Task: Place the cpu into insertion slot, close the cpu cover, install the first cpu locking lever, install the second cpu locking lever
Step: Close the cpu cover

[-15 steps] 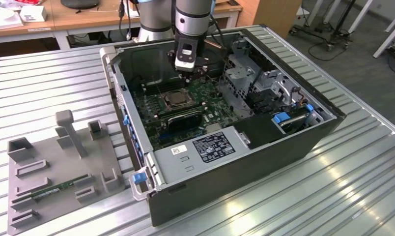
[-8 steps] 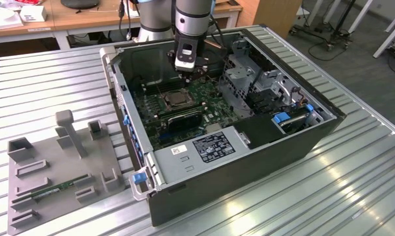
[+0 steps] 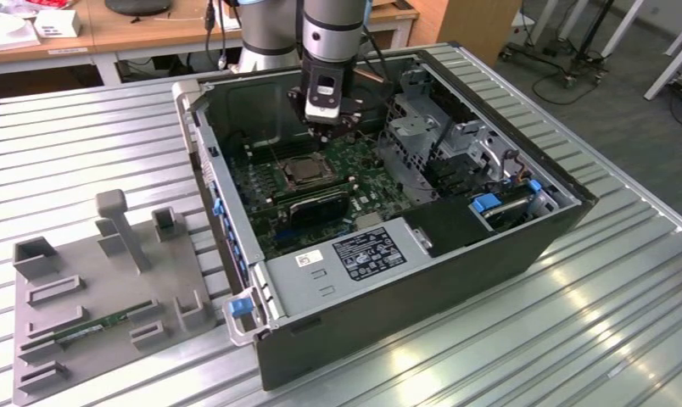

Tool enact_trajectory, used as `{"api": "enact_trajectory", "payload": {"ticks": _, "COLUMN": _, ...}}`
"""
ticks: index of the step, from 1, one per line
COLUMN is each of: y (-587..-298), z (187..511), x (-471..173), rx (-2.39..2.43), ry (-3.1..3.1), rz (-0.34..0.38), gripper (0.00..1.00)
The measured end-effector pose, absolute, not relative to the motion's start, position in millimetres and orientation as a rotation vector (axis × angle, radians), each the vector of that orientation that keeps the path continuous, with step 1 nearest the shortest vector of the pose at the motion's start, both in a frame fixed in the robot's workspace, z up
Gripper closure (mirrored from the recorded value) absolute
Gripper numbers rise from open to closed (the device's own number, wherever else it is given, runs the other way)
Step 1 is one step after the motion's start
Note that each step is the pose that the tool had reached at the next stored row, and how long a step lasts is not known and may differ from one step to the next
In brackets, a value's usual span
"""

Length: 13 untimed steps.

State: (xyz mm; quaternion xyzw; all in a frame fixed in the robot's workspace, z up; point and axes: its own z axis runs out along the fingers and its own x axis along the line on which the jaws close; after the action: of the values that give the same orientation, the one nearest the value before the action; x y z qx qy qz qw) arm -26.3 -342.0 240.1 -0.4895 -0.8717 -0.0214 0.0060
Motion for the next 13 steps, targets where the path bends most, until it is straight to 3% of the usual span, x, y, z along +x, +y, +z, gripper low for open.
{"api": "enact_trajectory", "payload": {"ticks": 13, "y": -342.0, "z": 239.2, "x": -26.4, "rx": -1.291, "ry": -2.846, "rz": -0.065, "gripper": 0.89}}
